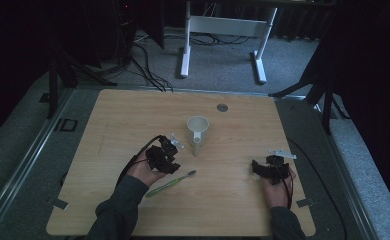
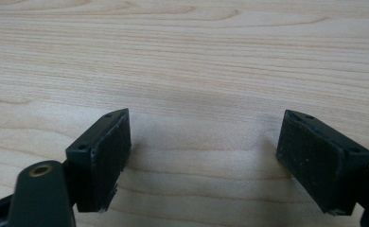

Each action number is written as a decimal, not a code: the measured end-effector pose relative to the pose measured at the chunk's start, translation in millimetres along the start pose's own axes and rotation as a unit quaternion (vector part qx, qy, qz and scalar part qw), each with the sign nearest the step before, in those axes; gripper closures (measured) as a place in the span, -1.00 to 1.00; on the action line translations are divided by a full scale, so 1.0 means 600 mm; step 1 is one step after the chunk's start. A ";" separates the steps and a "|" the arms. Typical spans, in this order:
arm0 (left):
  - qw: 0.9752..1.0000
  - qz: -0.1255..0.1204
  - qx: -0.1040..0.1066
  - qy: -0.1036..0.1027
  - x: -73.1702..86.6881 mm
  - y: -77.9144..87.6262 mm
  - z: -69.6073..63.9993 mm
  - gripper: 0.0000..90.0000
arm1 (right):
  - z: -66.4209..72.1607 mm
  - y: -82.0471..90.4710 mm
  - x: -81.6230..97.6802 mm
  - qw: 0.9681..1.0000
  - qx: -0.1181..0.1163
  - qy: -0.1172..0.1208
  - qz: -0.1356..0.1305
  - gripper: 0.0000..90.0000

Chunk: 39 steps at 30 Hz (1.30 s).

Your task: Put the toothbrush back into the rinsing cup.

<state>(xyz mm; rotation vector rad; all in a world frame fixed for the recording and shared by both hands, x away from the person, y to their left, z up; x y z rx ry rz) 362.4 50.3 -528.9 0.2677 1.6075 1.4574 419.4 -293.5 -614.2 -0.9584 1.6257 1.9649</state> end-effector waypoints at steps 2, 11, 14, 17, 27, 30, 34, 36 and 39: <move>1.000 0.004 0.003 0.001 0.000 -0.001 -0.001 0.45 | 0.000 0.000 0.000 1.000 0.000 0.000 0.000 -0.60; 1.000 0.022 0.004 -0.005 0.002 -0.005 -0.005 0.47 | 0.000 0.000 0.000 1.000 0.000 0.000 0.000 -0.60; 1.000 0.028 0.004 -0.007 0.003 -0.007 -0.005 0.47 | 0.000 0.000 0.000 1.000 0.000 0.000 0.000 -0.60; 0.999 0.033 0.005 -0.002 0.004 -0.008 -0.005 0.48 | 0.000 0.000 0.000 1.000 0.000 0.000 0.000 -0.60; 0.998 0.055 0.009 -0.007 0.006 -0.012 -0.009 0.48 | 0.000 0.000 0.000 1.000 0.000 0.000 0.000 -0.60; 0.998 0.061 0.013 -0.004 0.007 -0.014 -0.011 0.46 | 0.000 0.000 0.000 1.000 0.000 0.000 0.000 -0.60; 0.997 0.071 0.016 -0.007 0.009 -0.016 -0.013 0.45 | 0.000 0.000 0.000 1.000 0.000 0.000 0.000 -0.60; 0.997 0.078 0.017 -0.009 0.010 -0.017 -0.014 0.44 | 0.000 0.000 0.000 1.000 0.000 0.000 0.000 -0.60; 0.996 0.084 0.020 -0.011 0.010 -0.019 -0.016 0.44 | 0.000 0.000 0.000 1.000 0.000 0.000 0.000 -0.60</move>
Point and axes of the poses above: each handheld gripper's, and its own axes: y roughly backward along the jaws, x roughly out of its underside, z roughly to its left, the point moved 8 cm from there along -y, roughly forward along the jaws, and after that the axes turned 7 degrees about -x, right-handed, at the moved point
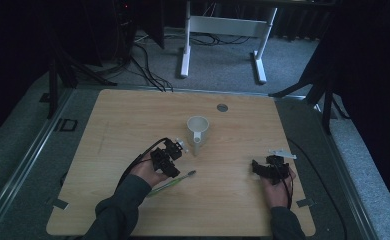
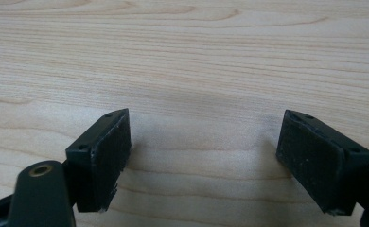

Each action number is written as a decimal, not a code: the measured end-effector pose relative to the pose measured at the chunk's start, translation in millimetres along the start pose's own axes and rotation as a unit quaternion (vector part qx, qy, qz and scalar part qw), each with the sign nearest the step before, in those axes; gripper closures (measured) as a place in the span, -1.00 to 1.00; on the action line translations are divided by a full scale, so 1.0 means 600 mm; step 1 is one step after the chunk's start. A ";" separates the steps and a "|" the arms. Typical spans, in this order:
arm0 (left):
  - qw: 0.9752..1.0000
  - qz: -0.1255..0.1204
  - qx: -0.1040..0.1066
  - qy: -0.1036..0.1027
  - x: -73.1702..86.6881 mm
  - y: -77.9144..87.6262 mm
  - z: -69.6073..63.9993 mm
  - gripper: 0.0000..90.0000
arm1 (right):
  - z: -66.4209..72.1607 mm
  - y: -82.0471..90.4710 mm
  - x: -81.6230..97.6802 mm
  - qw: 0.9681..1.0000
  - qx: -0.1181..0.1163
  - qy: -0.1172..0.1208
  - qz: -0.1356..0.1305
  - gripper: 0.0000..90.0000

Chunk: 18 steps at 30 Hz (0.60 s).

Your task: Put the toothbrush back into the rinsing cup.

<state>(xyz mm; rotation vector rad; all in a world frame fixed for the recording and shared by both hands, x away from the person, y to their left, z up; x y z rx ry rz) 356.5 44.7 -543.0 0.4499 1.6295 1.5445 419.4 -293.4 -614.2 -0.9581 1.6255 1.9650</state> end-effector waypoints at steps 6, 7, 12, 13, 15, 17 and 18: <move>1.000 0.010 0.004 -0.010 0.000 -0.005 -0.004 0.44 | 0.000 0.000 0.000 1.000 0.000 0.000 0.000 -0.60; 1.000 0.013 0.004 -0.012 0.000 -0.006 -0.005 0.44 | 0.000 0.000 0.000 1.000 0.000 0.000 0.000 -0.60; 1.000 0.022 0.008 -0.019 0.001 -0.013 -0.010 0.45 | 0.000 0.000 0.000 1.000 0.000 0.000 0.000 -0.60; 0.999 0.026 0.009 -0.025 0.002 -0.015 -0.010 0.45 | 0.000 0.000 0.000 1.000 0.000 0.000 0.000 -0.60; 0.999 0.026 0.009 -0.025 0.002 -0.015 -0.010 0.46 | 0.000 0.000 0.000 1.000 0.000 0.000 0.000 -0.60; 0.999 0.033 0.011 -0.028 0.002 -0.021 -0.012 0.48 | 0.000 0.000 0.000 1.000 0.000 0.000 0.000 -0.60; 0.999 0.035 0.012 -0.028 0.001 -0.023 -0.013 0.48 | 0.000 0.000 0.000 1.000 0.000 0.000 0.000 -0.60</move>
Point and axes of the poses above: each handheld gripper's, and its own axes: y roughly backward along the jaws, x roughly out of its underside, z roughly to its left, the point moved 8 cm from there along -y, roughly forward along the jaws, and after that the axes turned 7 degrees about -x, right-handed, at the moved point
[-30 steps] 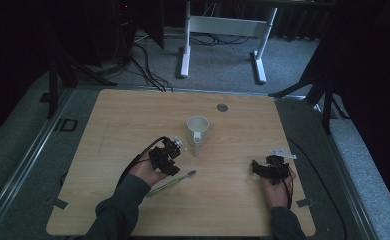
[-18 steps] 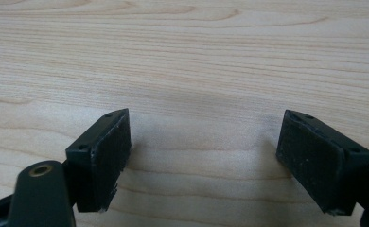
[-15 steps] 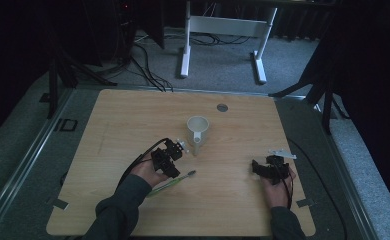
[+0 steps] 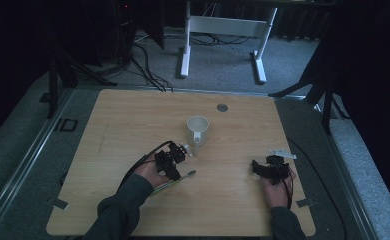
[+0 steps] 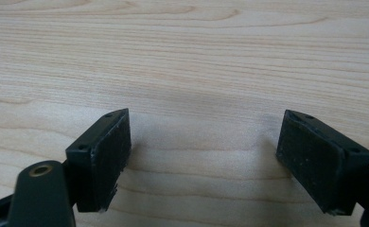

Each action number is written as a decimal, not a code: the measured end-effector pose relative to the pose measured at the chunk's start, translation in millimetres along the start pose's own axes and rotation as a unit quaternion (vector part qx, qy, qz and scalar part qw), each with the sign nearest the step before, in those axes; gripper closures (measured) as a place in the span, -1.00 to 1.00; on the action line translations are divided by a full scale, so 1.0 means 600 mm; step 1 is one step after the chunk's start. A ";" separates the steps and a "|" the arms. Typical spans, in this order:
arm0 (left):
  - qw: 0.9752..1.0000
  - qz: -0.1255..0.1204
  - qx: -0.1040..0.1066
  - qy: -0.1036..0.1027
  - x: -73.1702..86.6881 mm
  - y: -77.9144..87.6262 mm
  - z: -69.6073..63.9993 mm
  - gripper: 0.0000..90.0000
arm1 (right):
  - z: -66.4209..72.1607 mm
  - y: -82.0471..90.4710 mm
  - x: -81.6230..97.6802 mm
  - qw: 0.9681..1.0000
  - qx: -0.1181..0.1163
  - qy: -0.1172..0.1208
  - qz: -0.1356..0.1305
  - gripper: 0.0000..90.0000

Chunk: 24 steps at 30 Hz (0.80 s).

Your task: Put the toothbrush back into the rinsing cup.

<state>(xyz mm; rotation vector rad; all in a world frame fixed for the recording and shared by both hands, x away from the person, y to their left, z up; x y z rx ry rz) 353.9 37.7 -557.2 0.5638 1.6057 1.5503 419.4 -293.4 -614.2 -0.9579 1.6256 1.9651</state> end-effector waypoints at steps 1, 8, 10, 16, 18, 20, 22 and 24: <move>1.000 0.003 0.000 -0.003 0.000 -0.001 0.000 0.48 | 0.000 0.000 0.000 1.000 0.000 0.000 0.000 -0.60; 1.000 0.022 0.003 -0.006 0.001 -0.011 -0.004 0.50 | 0.000 0.000 0.000 1.000 0.000 0.000 0.000 -0.60; 1.000 0.030 0.003 -0.010 0.002 -0.014 -0.004 0.50 | 0.000 0.000 0.000 1.000 0.000 0.000 0.000 -0.60; 0.999 0.043 0.003 -0.016 0.004 -0.026 -0.007 0.51 | 0.000 0.000 0.000 1.000 0.000 0.000 0.000 -0.60; 0.999 0.048 0.003 -0.016 0.005 -0.029 -0.008 0.52 | 0.000 0.000 0.000 1.000 0.000 0.000 0.000 -0.60; 0.999 0.049 0.003 -0.018 0.005 -0.030 -0.008 0.52 | 0.000 0.000 0.000 1.000 0.000 0.000 0.000 -0.60; 0.998 0.052 0.005 -0.019 0.005 -0.034 -0.008 0.52 | 0.000 0.000 0.000 1.000 0.000 0.000 0.000 -0.60; 0.998 0.055 0.007 -0.018 0.006 -0.037 -0.007 0.53 | 0.000 0.000 0.000 1.000 0.000 0.000 0.000 -0.60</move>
Point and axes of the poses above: each handheld gripper's, and its own axes: y roughly backward along the jaws, x roughly out of its underside, z roughly to its left, the point moved 8 cm from there along -y, roughly forward along the jaws, and after that the axes turned 7 degrees about -x, right-handed, at the moved point
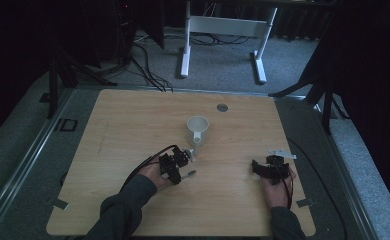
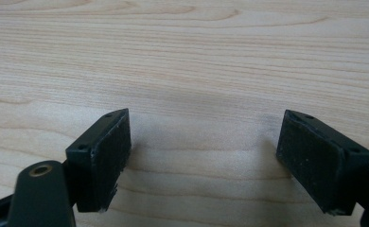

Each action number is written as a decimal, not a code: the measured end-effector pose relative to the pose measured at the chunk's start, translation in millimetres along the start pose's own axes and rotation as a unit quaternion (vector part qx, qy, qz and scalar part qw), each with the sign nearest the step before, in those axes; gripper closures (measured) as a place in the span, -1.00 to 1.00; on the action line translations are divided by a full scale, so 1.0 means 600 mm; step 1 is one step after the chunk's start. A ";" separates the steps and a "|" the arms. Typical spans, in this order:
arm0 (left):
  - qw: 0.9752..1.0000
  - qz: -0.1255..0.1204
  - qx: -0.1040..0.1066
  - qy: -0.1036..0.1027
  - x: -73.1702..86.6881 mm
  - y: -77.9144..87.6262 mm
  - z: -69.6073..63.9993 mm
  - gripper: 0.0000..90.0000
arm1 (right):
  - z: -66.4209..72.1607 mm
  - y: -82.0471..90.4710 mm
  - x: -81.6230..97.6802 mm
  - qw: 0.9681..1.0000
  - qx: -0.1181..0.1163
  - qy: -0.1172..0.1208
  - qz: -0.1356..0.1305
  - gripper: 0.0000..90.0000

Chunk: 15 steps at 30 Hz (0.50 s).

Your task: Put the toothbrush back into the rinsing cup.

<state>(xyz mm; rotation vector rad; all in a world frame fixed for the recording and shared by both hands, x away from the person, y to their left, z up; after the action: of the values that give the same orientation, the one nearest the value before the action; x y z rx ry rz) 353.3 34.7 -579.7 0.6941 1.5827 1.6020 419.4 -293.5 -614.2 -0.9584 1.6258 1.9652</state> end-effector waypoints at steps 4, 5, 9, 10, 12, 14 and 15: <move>1.000 0.006 0.000 0.001 0.002 -0.005 0.001 0.54 | 0.000 0.000 0.000 1.000 0.000 0.000 0.000 -0.60; 1.000 0.007 0.000 0.000 0.002 -0.006 0.001 0.54 | 0.000 0.000 0.000 1.000 0.000 0.000 0.000 -0.60; 1.000 0.010 -0.002 0.001 0.002 -0.011 0.002 0.54 | 0.000 0.000 0.000 1.000 0.000 0.000 0.000 -0.60; 1.000 0.010 -0.001 0.002 0.002 -0.012 0.003 0.54 | 0.000 0.000 0.000 1.000 0.000 0.000 0.000 -0.60; 1.000 0.013 -0.001 0.000 0.003 -0.014 0.004 0.54 | 0.000 0.000 0.000 1.000 0.000 0.000 0.000 -0.60; 1.000 0.015 -0.001 0.000 0.003 -0.016 0.005 0.55 | 0.000 0.000 0.000 1.000 0.000 0.000 0.000 -0.60; 1.000 0.016 -0.002 -0.001 0.003 -0.017 0.005 0.55 | 0.000 0.000 0.000 1.000 0.000 0.000 0.000 -0.60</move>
<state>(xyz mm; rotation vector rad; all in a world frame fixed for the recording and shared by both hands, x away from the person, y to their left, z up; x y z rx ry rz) 356.2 37.5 -589.7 0.7218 1.5733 1.6283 419.4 -293.5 -614.2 -0.9584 1.6256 1.9650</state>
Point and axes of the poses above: each handheld gripper's, and its own axes: y roughly backward along the jaws, x roughly out of its underside, z roughly to its left, the point moved 8 cm from there along -y, roughly forward along the jaws, and after that the axes turned 7 degrees about -x, right-handed, at the moved point
